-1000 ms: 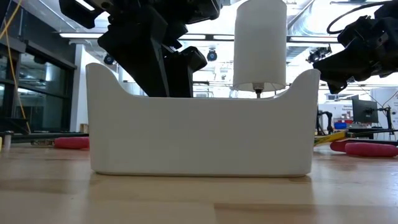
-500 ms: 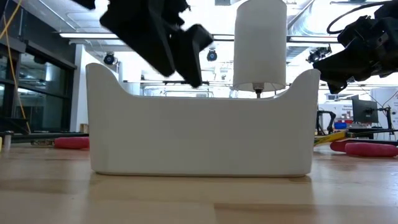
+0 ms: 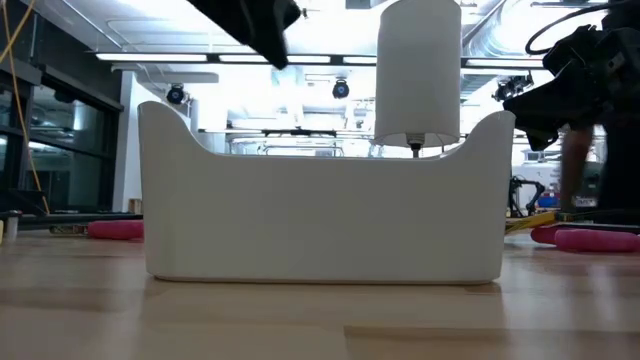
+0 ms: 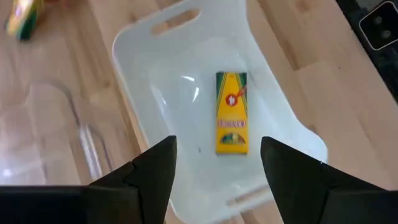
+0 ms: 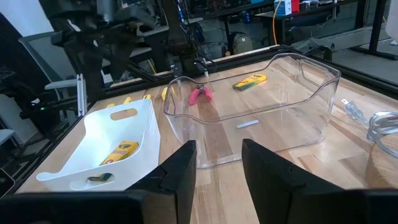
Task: Pick & Place School Supplies
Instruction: Put the yellow crayon box into the white bin
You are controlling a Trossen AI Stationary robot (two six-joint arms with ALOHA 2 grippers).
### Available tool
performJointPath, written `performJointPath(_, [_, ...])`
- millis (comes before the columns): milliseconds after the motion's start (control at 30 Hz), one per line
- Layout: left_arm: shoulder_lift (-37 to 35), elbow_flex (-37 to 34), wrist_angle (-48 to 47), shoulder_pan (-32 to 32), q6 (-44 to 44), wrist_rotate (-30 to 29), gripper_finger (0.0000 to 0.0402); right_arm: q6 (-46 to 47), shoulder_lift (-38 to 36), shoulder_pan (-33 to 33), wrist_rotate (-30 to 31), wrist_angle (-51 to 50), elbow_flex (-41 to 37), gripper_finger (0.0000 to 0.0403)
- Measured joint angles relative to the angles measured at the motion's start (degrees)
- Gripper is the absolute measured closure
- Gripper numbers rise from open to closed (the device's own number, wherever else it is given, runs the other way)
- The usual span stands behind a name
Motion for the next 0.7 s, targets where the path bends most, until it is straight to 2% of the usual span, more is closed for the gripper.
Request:
performJointPath(267, [-0.86,0.0,-7.68,2.64,-11.46,0.14,0.0177,-0.01,0.0,0.0,0.0,-0.02,0.0,0.0282])
performJointPath(700, [-0.86,-0.19,-13.09,11.99,-11.4,3.24,0.0177,-0.01,0.0,0.02,0.0,-0.01,0.0,0.0282])
